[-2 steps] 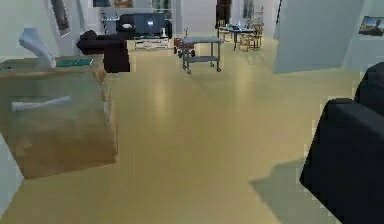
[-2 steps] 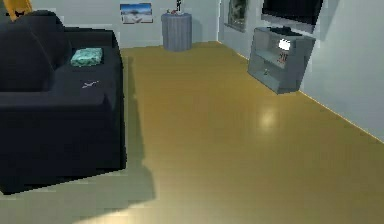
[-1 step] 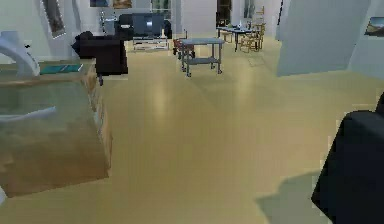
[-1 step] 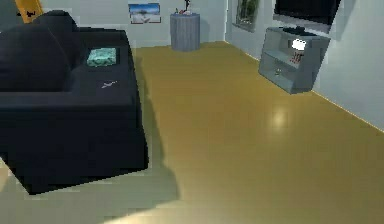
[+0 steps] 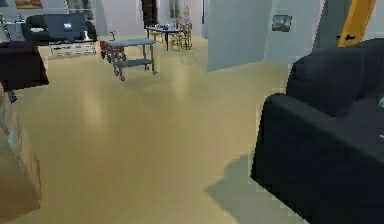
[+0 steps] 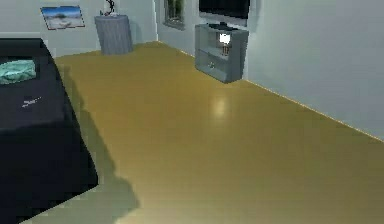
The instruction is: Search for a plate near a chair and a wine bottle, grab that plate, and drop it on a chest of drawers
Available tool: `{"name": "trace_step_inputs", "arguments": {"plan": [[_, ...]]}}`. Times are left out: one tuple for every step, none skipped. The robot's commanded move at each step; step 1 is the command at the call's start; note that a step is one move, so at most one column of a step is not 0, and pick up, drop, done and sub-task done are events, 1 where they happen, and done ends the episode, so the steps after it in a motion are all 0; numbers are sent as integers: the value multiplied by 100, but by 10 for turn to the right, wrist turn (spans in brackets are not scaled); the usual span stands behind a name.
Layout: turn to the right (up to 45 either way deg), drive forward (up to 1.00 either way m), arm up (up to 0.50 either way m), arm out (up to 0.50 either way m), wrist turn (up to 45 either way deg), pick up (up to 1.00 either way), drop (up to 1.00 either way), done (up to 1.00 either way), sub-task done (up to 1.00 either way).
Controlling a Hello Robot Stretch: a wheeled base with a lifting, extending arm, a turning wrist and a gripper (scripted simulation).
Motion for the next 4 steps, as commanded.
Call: {"name": "trace_step_inputs", "arguments": {"plan": [[0,100,0,0,0,0,0,0,0],[0,100,0,0,0,0,0,0,0],[0,100,0,0,0,0,0,0,0],[0,100,0,0,0,0,0,0,0]]}}
